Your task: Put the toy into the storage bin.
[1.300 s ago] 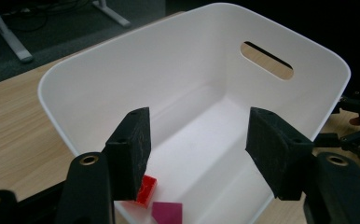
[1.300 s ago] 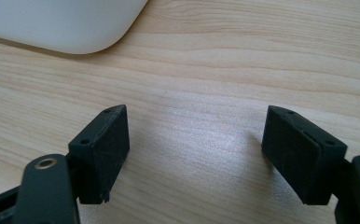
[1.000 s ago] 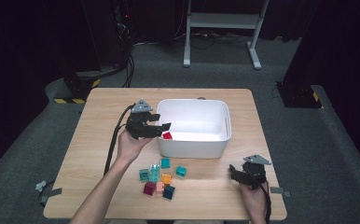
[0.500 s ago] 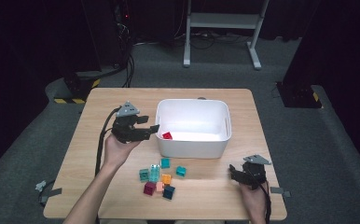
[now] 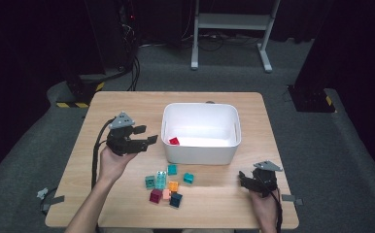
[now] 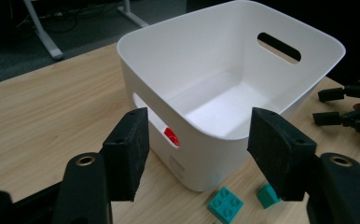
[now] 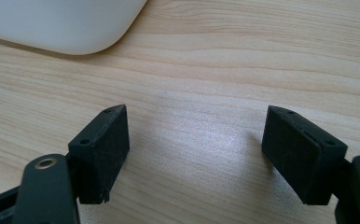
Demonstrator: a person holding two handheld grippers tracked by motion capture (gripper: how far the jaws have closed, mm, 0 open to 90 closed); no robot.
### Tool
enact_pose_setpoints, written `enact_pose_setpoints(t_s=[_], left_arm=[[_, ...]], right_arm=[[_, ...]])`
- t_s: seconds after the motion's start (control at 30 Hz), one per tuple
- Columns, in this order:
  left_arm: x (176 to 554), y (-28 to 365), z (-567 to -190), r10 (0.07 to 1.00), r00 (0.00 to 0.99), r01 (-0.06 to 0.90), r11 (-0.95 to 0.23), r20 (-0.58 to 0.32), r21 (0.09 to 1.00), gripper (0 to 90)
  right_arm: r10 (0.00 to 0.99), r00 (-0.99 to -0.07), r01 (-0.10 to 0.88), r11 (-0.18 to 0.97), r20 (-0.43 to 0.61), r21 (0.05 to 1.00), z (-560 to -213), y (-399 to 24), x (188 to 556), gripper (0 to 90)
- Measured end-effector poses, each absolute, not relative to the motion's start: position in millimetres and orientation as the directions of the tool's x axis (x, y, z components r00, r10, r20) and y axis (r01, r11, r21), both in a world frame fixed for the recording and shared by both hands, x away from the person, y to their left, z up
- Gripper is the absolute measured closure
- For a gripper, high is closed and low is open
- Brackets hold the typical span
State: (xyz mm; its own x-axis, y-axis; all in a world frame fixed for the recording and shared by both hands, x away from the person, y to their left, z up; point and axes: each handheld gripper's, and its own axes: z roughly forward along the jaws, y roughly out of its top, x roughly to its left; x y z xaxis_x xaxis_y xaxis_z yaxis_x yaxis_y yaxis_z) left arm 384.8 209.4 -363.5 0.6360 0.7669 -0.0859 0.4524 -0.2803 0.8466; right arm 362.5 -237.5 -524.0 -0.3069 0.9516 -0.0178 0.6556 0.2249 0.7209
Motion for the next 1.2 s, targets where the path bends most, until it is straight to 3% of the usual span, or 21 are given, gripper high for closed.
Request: enact_pose_setpoints(t_s=[1.2], left_arm=[[340.9,231.9,-437.5,0.789,0.591,0.537,-0.229,-0.168,0.812,36.9]], right_arm=[[0.951,-0.310,0.655,0.226,-0.017,0.721,-524.0,-237.6,362.5,23.1]])
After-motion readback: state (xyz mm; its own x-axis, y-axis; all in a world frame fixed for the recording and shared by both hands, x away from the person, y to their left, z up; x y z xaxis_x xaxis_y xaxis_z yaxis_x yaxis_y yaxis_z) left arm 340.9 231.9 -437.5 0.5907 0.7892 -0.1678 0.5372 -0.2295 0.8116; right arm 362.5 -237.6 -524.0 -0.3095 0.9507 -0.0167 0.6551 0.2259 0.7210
